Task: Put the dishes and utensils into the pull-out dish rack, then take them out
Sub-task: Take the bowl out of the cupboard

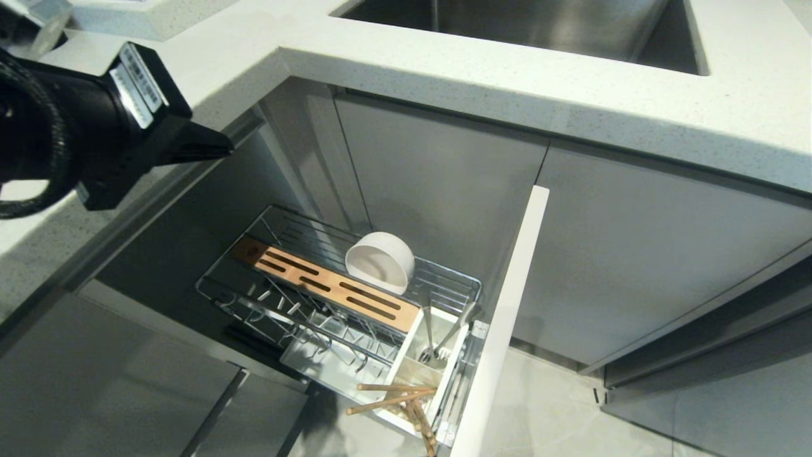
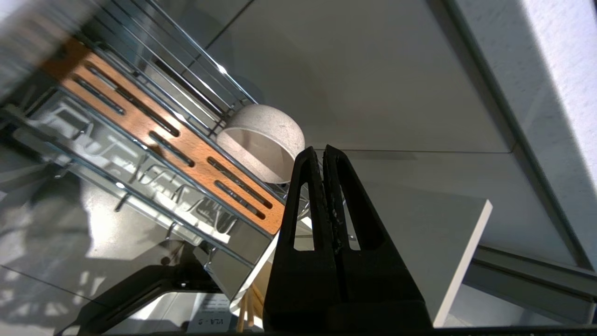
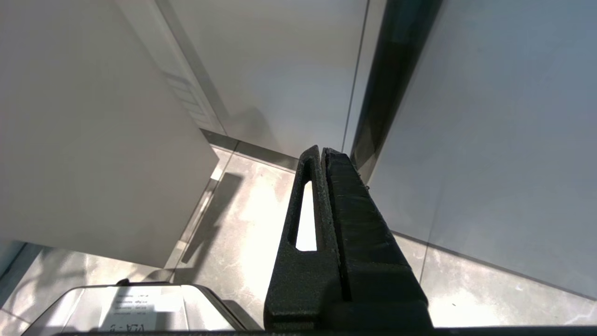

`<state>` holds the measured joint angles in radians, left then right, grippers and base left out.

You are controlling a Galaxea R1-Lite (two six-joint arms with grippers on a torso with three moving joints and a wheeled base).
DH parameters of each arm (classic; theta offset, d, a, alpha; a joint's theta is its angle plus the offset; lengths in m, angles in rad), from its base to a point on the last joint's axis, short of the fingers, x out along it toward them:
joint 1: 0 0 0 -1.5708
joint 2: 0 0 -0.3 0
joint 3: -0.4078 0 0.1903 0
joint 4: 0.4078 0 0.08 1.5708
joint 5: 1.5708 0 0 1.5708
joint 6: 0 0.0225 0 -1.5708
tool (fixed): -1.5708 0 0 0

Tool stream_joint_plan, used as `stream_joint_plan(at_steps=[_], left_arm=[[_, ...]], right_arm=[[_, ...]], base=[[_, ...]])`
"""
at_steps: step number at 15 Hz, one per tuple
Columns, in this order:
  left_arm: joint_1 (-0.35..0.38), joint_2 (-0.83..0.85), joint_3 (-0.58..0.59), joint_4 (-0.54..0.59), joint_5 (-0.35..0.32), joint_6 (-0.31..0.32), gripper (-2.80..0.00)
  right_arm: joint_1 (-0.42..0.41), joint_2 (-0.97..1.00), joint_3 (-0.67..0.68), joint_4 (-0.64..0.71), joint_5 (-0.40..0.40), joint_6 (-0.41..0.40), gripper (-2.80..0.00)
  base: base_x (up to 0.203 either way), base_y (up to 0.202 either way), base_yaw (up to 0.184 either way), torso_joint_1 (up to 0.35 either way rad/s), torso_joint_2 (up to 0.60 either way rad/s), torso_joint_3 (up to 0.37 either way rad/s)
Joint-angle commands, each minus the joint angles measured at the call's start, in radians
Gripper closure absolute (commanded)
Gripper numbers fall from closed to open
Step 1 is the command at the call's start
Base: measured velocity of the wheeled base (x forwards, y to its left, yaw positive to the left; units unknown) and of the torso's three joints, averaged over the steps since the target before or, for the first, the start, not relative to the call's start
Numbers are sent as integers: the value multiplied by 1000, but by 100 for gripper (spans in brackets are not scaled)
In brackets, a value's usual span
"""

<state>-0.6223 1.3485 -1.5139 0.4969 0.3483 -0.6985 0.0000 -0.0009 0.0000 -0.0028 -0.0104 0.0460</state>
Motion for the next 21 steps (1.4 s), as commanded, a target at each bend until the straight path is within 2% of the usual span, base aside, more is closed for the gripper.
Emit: stream_joint_plan(at_steps=[1,4,7,8,10,12,21], left_arm=[[-20,40,48,-48,3,-4,0],[-67,91,142,-158,10,-4,0],[-87,157,186,-214,31,-4,0],[-96,179,195,-221,52,-3,-280],[-113,220,204,-239,89,-4,-280],[-122,261,233,-308,108,-5,-280],[-158,422,320,-536,142,-3,-280]], right_arm=[[0,1,0,0,0,0,0],[0,1,0,0,0,0,0],[0,1,0,0,1,0,0],[0,1,0,0,0,0,0],[0,1,0,0,1,0,0],[0,1,0,0,0,0,0],[0,1,0,0,0,0,0]], base=[[0,0,0,0,0,0],[0,0,0,0,0,0],[0,0,0,0,0,0],[0,0,0,0,0,0],[0,0,0,0,0,0],[0,0,0,0,0,0],[0,0,0,0,0,0]])
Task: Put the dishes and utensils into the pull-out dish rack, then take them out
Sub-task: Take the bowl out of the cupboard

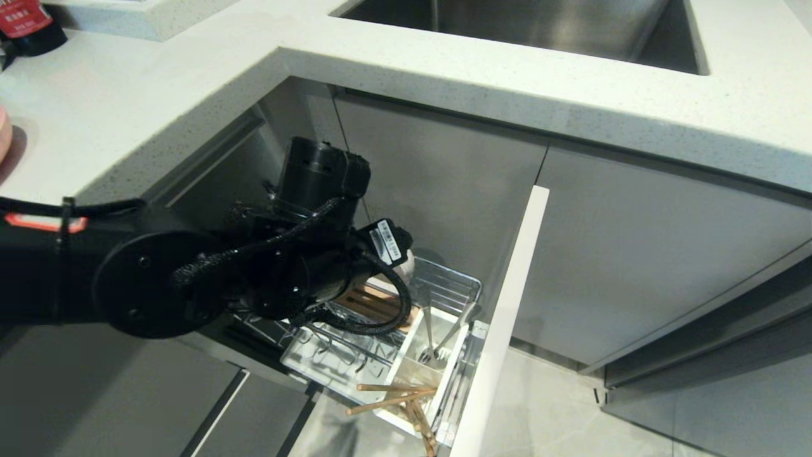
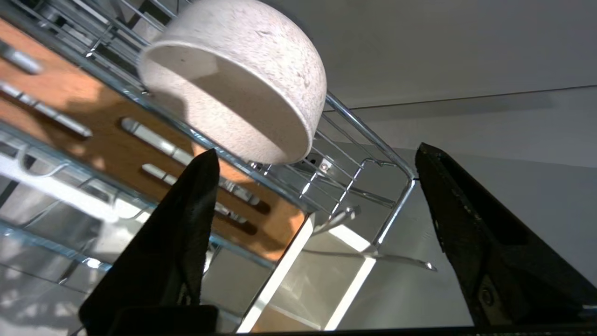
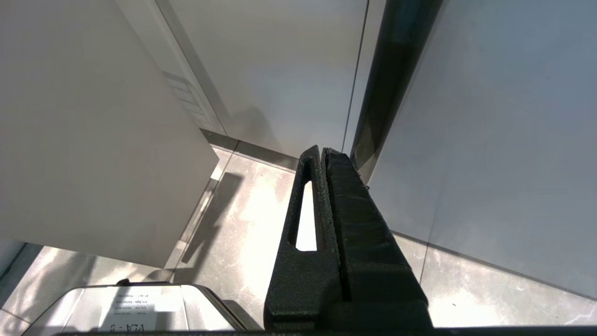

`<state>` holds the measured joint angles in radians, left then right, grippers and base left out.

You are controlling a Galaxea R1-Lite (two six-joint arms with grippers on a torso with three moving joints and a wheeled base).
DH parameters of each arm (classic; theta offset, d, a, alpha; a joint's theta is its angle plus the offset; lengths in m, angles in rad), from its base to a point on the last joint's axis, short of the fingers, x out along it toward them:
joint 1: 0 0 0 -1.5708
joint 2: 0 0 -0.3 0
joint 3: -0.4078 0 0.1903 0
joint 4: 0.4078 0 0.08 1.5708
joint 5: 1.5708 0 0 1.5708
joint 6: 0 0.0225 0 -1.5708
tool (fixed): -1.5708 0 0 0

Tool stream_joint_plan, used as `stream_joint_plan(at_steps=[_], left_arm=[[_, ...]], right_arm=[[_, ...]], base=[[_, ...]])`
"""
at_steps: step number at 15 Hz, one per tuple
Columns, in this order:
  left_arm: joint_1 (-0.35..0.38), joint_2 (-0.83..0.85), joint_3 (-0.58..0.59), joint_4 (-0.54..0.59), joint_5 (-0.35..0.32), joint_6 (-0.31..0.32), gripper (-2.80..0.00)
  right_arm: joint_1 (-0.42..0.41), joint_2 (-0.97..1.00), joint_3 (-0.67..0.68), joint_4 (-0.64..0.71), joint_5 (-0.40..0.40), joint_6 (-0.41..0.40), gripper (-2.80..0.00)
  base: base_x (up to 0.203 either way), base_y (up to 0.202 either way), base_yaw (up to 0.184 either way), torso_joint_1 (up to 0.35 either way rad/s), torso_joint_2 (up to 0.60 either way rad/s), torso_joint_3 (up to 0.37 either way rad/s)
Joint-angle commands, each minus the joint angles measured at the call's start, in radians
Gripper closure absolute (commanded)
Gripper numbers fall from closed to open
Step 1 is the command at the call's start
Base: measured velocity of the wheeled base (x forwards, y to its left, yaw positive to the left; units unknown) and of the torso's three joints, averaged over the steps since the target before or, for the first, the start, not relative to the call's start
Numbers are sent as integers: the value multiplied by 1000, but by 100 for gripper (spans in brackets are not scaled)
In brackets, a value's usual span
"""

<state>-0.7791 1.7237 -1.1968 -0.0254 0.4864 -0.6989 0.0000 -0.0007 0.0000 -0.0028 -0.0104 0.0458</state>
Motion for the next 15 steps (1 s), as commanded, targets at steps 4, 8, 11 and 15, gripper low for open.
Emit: stream_joint_plan(at_steps=[4,8,11,15], left_arm=[[16,129,-19,-85,3,4,-280],[45,221,-92,-100,3,1,-280],[72,248,-149,-101,-6,13,-280],[81,270,-196,-103,-15,46,-280]], right_arm=[[0,1,0,0,0,0,0],[0,1,0,0,0,0,0],[0,1,0,0,0,0,0],[0,1,0,0,0,0,0]], base=[[0,0,0,0,0,0],[0,0,0,0,0,0],[0,0,0,0,0,0],[0,0,0,0,0,0]])
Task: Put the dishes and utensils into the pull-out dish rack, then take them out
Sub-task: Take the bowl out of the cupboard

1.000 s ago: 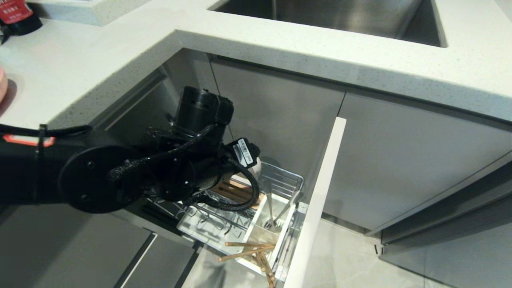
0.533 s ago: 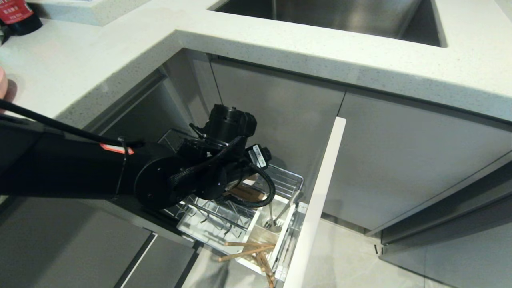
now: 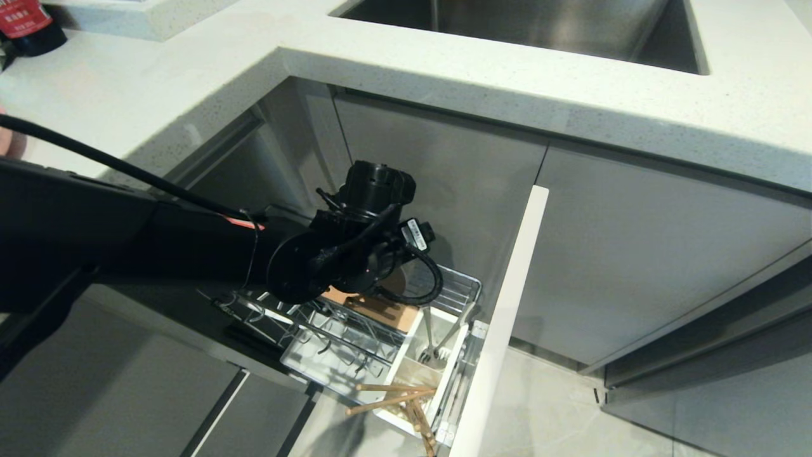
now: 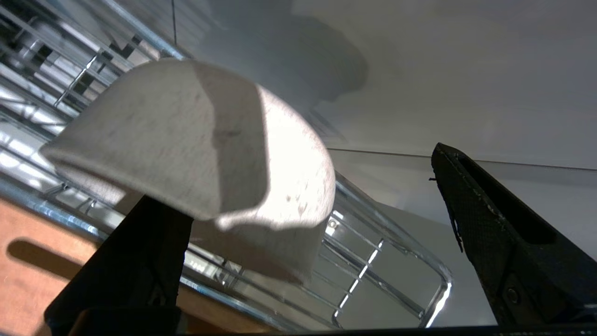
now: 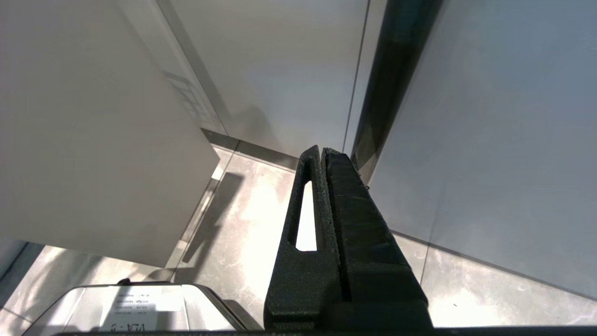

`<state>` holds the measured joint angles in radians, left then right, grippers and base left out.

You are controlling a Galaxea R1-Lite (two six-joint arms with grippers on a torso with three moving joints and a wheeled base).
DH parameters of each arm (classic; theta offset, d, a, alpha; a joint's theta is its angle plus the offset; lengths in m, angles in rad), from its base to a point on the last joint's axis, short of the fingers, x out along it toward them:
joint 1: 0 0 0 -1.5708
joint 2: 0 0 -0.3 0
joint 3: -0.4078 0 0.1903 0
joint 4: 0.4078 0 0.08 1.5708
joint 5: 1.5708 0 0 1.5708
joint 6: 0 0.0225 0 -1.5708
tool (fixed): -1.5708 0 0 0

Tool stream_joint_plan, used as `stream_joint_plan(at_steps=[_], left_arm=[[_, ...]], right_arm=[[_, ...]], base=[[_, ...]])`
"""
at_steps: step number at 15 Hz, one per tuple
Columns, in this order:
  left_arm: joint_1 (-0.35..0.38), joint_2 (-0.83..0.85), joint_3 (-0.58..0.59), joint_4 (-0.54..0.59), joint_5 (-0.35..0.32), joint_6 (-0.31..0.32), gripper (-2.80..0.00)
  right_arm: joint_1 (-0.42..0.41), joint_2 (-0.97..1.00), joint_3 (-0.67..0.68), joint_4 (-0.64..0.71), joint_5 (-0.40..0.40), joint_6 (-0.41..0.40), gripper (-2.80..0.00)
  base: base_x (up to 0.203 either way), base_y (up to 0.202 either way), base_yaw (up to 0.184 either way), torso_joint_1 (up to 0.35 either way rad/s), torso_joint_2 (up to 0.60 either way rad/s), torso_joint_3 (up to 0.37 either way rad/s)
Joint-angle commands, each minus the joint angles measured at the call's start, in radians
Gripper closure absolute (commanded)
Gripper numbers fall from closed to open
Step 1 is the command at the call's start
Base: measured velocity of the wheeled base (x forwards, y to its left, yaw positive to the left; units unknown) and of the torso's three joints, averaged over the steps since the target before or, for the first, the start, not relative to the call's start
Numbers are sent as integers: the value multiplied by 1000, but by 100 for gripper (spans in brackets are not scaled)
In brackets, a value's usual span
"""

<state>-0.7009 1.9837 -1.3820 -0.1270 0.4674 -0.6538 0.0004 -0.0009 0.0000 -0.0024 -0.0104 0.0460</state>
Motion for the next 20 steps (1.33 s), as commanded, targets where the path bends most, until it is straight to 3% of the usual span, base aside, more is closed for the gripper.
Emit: stream_joint_plan(at_steps=[1,4,5,20], left_arm=[[6,10,-16,-2,3,12,-280],[3,9,-15,-1,3,14,-280],[0,9,-15,0,3,16,0],[-11,-3,-20,1,2,25,0]], right_arm=[[0,1,0,-1,0,0,0],[0,1,0,-1,0,0,0],[0,1,0,-1,1,0,0],[0,1,0,-1,0,0,0]], base=[[0,0,0,0,0,0],[0,0,0,0,0,0],[0,0,0,0,0,0],[0,0,0,0,0,0]])
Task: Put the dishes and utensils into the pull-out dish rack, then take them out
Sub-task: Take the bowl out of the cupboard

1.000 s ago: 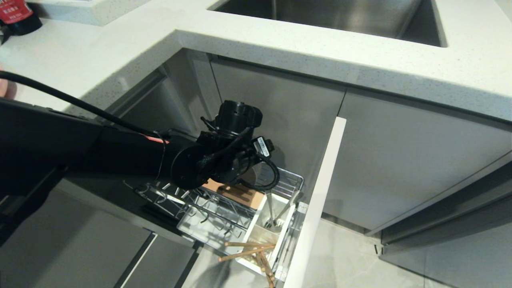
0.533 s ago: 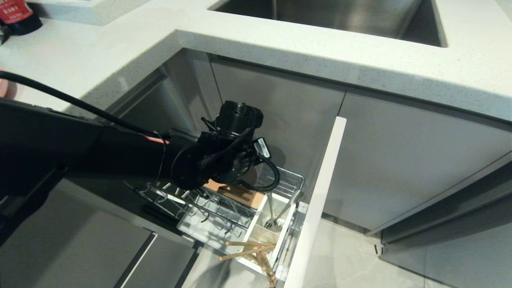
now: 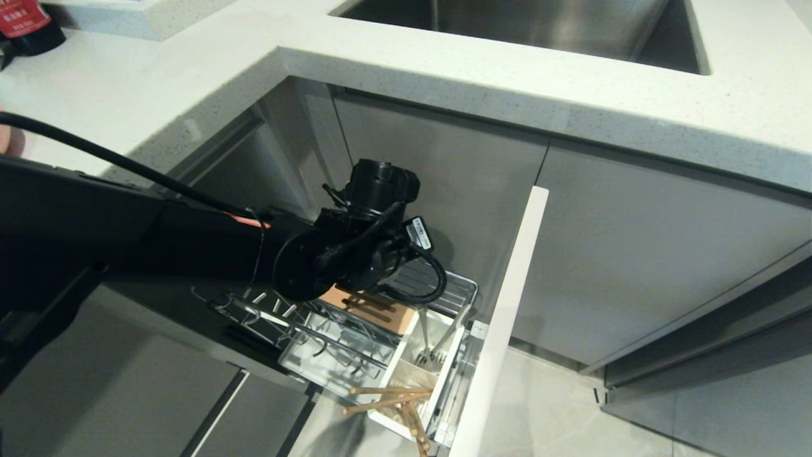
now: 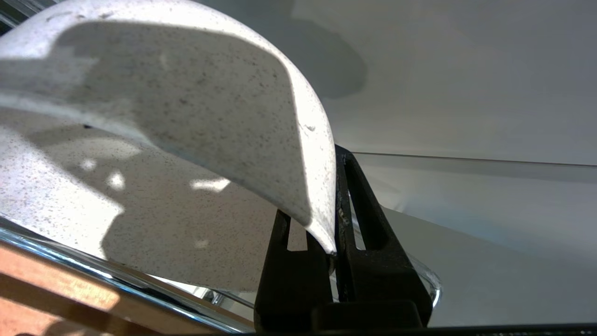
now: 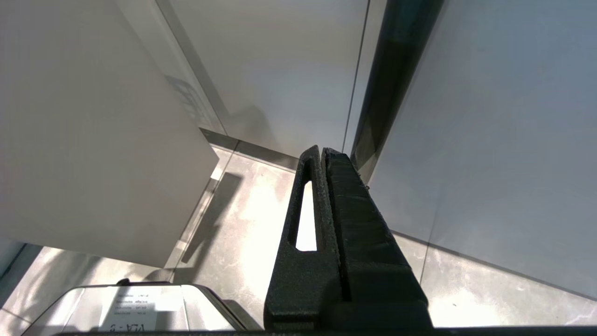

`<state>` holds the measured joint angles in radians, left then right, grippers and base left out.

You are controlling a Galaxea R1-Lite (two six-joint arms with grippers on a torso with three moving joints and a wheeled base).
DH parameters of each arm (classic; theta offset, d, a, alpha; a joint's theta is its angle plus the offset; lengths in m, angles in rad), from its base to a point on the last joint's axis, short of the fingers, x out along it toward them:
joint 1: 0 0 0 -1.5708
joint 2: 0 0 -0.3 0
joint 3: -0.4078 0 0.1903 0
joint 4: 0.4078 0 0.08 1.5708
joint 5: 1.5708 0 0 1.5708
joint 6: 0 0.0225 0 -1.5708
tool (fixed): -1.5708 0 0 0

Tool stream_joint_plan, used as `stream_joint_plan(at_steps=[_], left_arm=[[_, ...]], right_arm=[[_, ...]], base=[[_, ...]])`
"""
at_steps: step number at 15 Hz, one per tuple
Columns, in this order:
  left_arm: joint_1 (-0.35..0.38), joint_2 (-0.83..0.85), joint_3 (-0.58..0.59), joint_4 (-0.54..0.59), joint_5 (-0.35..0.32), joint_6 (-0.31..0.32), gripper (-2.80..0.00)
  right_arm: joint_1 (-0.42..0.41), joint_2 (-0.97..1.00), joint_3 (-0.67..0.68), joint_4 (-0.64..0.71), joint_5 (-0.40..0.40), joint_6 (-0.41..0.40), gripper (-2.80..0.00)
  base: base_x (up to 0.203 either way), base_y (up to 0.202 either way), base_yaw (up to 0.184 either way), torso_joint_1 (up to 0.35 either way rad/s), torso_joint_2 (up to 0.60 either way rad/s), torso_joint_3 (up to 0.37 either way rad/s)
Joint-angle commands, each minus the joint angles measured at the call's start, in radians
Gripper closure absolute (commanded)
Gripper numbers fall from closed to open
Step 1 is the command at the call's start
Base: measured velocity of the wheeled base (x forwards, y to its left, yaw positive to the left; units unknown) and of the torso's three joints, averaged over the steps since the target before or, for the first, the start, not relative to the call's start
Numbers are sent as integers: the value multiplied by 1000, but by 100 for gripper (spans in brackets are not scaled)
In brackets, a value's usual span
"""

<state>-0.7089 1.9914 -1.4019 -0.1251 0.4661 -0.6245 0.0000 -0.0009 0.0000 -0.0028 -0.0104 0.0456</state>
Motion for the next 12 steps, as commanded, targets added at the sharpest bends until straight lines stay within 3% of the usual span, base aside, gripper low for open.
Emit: stream_joint_plan(at_steps=[1,12], left_arm=[[-4,-27,0,-1,4,-4,0],[-74,-331,41,9,7,28,0]], right_arm=[[0,1,0,0,1,0,0],[0,1,0,0,0,0,0]], base=[[0,0,0,0,0,0],[0,0,0,0,0,0]])
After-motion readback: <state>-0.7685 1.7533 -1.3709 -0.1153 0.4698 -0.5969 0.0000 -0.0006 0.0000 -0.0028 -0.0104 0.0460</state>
